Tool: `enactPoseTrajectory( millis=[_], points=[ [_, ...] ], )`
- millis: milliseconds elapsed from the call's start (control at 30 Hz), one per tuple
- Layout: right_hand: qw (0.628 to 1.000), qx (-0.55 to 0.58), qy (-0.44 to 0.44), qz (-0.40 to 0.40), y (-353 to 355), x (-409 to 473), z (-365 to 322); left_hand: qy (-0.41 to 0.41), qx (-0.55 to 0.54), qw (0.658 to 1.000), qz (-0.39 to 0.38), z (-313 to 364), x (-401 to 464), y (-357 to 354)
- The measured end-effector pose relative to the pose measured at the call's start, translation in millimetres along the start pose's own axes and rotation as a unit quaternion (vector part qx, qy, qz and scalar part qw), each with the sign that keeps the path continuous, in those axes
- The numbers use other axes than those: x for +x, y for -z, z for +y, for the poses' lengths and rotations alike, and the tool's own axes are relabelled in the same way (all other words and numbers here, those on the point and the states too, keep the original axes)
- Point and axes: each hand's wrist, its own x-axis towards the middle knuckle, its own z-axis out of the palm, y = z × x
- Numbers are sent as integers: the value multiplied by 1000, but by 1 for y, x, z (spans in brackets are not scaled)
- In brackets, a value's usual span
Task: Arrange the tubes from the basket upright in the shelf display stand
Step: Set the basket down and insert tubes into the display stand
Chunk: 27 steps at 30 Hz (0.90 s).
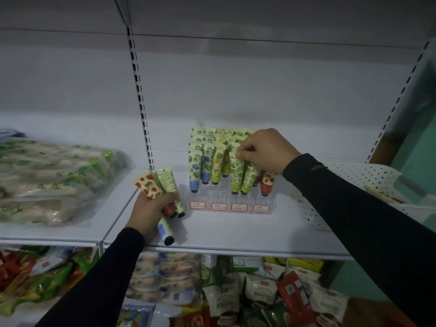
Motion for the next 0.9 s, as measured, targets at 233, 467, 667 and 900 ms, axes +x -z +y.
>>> enactPoseTrajectory(
  millis=[233,467,667,900],
  points=[
    [999,-12,-29,-5,-1,5,-3,1,6,1000,1,-2,3,2],
    [998,-53,-37,15,-3,5,-2,-2,5,1000,-2,-4,5,3],
    [997,-61,-31,25,-5,3,0,4,0,1000,-3,-5,6,4],
    [996,-82,-38,29,-5,7,-2,1,-5,1000,-2,-4,4,2]
  ],
)
